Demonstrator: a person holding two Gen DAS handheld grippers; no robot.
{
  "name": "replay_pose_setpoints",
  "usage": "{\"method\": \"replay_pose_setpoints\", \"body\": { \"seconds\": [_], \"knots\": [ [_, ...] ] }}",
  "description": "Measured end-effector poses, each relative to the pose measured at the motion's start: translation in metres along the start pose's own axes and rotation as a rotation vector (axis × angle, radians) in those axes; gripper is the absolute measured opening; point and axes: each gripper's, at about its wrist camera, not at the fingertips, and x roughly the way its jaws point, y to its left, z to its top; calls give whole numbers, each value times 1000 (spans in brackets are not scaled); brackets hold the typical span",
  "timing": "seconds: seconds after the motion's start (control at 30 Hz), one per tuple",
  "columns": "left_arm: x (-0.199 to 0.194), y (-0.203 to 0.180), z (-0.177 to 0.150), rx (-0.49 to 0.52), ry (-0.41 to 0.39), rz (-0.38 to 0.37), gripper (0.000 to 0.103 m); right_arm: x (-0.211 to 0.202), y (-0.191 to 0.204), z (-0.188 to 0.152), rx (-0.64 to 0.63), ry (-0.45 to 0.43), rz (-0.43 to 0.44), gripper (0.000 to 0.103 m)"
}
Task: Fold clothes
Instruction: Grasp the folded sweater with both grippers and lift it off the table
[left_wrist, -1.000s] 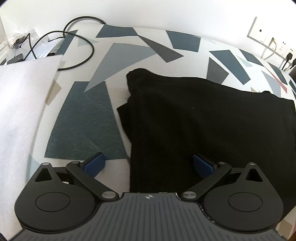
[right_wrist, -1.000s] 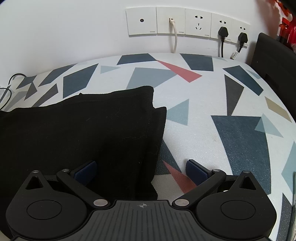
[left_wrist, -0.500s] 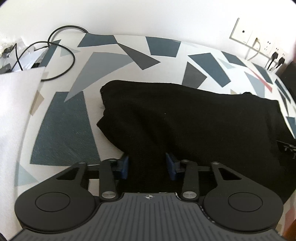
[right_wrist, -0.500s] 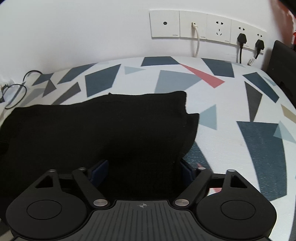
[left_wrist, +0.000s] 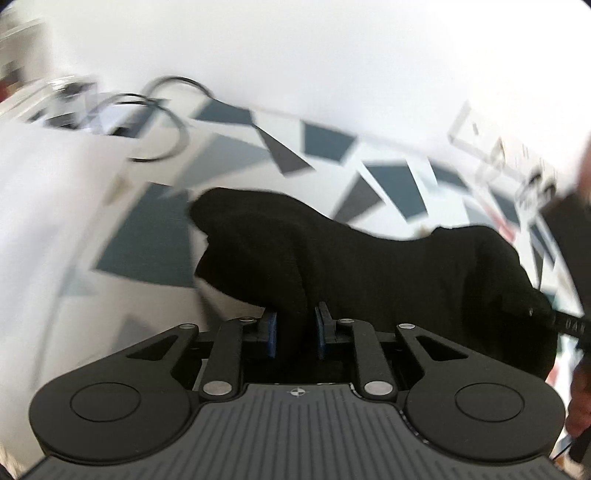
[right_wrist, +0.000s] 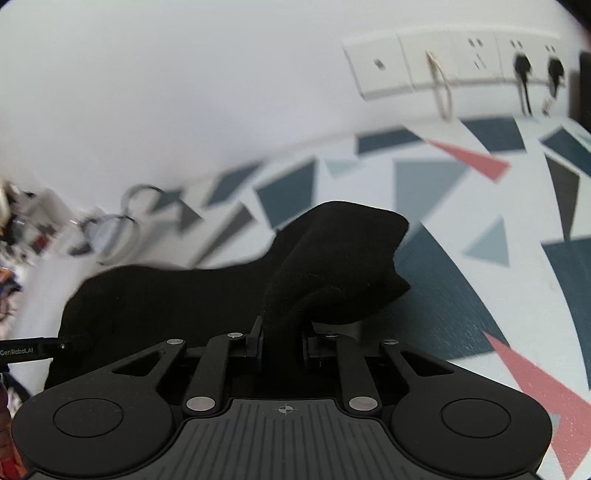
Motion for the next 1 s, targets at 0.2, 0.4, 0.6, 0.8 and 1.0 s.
{"method": "replay_pose_setpoints", "body": {
  "seconds": [0.2, 0.4, 0.6, 0.8, 1.0],
  "knots": [
    [-84, 47, -39, -74, -87, 71, 20, -33, 54, 2, -114, -10, 136, 15],
    [-188, 124, -125, -243, -190, 150, 20, -67, 142, -30, -235, 6, 263, 15],
    [-322, 207, -240, -444, -283, 321, 20, -89, 272, -99, -387, 89, 429, 15],
    [-447, 248, -363, -705, -372, 556, 20, -99, 423, -190, -601, 276, 663, 15],
    [-546, 255, -479, -1008, -460, 802, 20, -126, 554, -285, -817, 440, 905, 15]
  ]
}}
